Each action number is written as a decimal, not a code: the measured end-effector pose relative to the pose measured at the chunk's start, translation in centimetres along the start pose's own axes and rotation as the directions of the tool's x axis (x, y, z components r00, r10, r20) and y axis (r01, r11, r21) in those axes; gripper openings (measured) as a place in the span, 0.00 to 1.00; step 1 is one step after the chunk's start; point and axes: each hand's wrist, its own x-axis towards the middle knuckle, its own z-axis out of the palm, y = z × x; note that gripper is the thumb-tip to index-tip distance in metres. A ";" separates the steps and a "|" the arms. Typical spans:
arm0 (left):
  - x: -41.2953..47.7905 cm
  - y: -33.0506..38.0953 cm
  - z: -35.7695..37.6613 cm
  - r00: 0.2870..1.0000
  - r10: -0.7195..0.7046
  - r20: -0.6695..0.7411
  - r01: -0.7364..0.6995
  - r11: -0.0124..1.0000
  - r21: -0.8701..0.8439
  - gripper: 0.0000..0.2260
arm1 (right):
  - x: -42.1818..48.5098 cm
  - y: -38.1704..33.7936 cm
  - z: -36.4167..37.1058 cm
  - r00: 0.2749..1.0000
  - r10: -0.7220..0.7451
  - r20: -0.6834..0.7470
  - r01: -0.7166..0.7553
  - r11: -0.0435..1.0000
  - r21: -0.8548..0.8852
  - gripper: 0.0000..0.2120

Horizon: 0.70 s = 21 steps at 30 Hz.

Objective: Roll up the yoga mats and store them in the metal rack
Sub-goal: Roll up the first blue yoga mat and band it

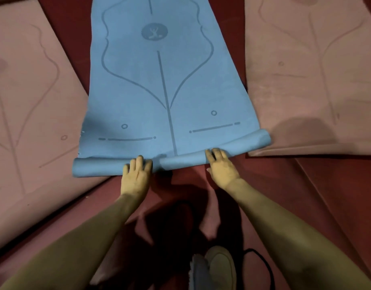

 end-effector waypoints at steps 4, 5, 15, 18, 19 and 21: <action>-1.3 0.2 0.1 0.993 0.006 0.114 0.001 0.998 -0.067 0.19 | 0.5 -0.1 -0.6 1.000 0.028 -0.009 -0.027 0.999 0.033 0.26; -1.3 0.2 0.1 0.991 -0.010 0.133 0.023 0.996 -0.090 0.19 | 0.7 -0.1 -1.0 0.999 0.043 -0.002 -0.043 0.997 0.058 0.25; -2.4 -0.7 0.4 0.941 0.084 0.328 -0.065 0.995 -0.070 0.28 | 0.3 -2.5 -2.7 0.991 0.098 0.091 -0.079 0.979 -0.190 0.22; -1.5 -1.2 -0.3 0.940 0.081 0.333 -0.066 0.996 -0.057 0.32 | -0.4 -2.8 -2.6 0.987 0.118 0.113 -0.091 0.971 -0.221 0.29; -1.1 -1.3 -0.4 0.942 0.097 0.320 -0.074 0.994 -0.083 0.33 | -0.6 -2.8 -2.6 0.981 0.123 0.153 -0.089 0.973 -0.211 0.32; -0.4 -1.6 -1.3 0.938 0.113 0.327 -0.072 0.989 -0.133 0.33 | -1.0 -2.7 -2.6 0.955 0.151 0.254 -0.122 0.984 -0.128 0.37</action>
